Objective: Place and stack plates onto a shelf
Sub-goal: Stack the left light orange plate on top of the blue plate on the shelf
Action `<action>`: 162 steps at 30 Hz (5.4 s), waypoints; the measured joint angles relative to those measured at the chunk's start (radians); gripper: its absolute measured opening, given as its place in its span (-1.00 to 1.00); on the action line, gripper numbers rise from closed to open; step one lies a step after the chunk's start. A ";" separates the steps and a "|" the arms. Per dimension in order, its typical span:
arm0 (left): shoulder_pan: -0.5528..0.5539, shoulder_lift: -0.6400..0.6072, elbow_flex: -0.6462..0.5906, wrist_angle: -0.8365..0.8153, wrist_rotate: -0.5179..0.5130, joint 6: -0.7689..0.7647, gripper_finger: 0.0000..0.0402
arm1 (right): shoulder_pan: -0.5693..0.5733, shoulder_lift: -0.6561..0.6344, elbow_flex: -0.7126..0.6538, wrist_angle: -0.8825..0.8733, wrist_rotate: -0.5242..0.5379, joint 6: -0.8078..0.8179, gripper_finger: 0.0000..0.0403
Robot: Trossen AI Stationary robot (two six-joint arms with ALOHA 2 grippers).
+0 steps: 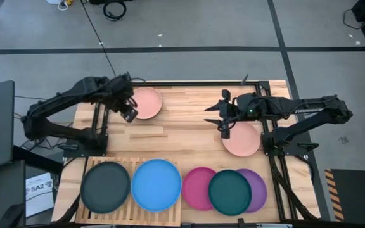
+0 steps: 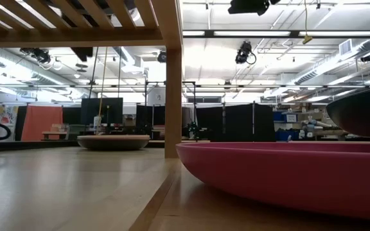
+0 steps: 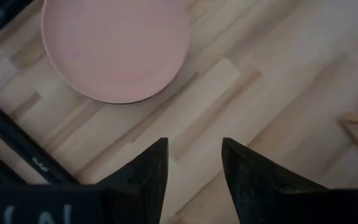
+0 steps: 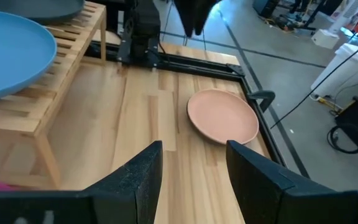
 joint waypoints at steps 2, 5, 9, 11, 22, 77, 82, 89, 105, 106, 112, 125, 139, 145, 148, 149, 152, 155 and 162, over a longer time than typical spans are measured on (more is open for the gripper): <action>0.055 0.034 0.000 0.002 0.006 0.041 -0.22 | 0.000 0.008 0.000 0.002 0.000 0.000 -0.09; 0.129 0.090 0.000 0.010 0.009 0.092 -0.22 | 0.000 0.025 0.000 0.003 0.000 0.000 -0.09; 0.208 0.161 0.000 0.014 0.010 0.128 -0.22 | 0.000 0.054 0.000 0.003 -0.002 0.000 -0.09; 0.237 0.188 0.000 0.013 0.010 0.132 -0.22 | 0.000 0.073 0.000 0.001 -0.002 0.000 -0.09; 0.257 0.227 -0.003 -0.044 0.091 0.090 -0.22 | -0.002 0.187 0.000 0.028 -0.002 -0.008 -0.09; 0.278 0.117 -0.587 0.608 -0.137 -0.512 -0.22 | -0.197 0.220 -0.001 0.087 0.008 -0.129 -0.09; 0.278 0.117 -0.652 0.726 -0.144 -0.574 -0.22 | -0.199 0.220 -0.001 0.086 0.007 -0.138 -0.09; 0.278 0.125 -0.687 0.827 -0.150 -0.615 -0.22 | -0.199 0.220 -0.001 0.086 0.007 -0.139 -0.09; 0.269 0.162 -0.687 0.851 -0.157 -0.614 -0.22 | -0.199 0.220 -0.001 0.086 0.006 -0.139 -0.09; 0.269 0.162 -0.687 0.858 -0.157 -0.614 -0.22 | -0.199 0.220 -0.001 0.086 0.006 -0.139 -0.09; 0.273 0.190 -0.687 0.876 -0.128 -0.614 -0.25 | -0.199 0.220 -0.001 0.086 0.007 -0.139 -0.09; 0.273 0.275 -0.684 0.983 -0.084 -0.596 -0.63 | -0.199 0.220 -0.001 0.086 0.007 -0.139 -0.09; 0.213 0.279 -0.687 1.071 -0.025 -0.554 -0.83 | -0.302 0.247 -0.002 0.128 -0.080 0.016 -0.09; 0.141 0.279 -0.687 1.089 -0.020 -0.556 -0.84 | -0.344 0.337 -0.002 0.236 -0.130 0.108 -0.09; 0.111 0.280 -0.687 1.114 -0.019 -0.559 -0.85 | -0.355 0.400 -0.001 0.291 -0.130 0.154 -0.09; 0.102 0.280 -0.687 1.124 -0.019 -0.560 -0.85 | -0.357 0.421 -0.002 0.306 -0.129 0.173 -0.09; 0.075 0.280 -0.687 1.152 -0.022 -0.579 -0.85 | -0.365 0.480 -0.002 0.357 -0.130 0.226 -0.09; 0.050 0.281 -0.688 1.179 -0.021 -0.584 -0.86 | -0.372 0.530 -0.002 0.378 -0.130 0.280 -0.09; 0.001 0.281 -0.688 1.207 -0.018 -0.611 -0.86 | -0.382 0.598 -0.001 0.381 -0.164 0.413 -0.09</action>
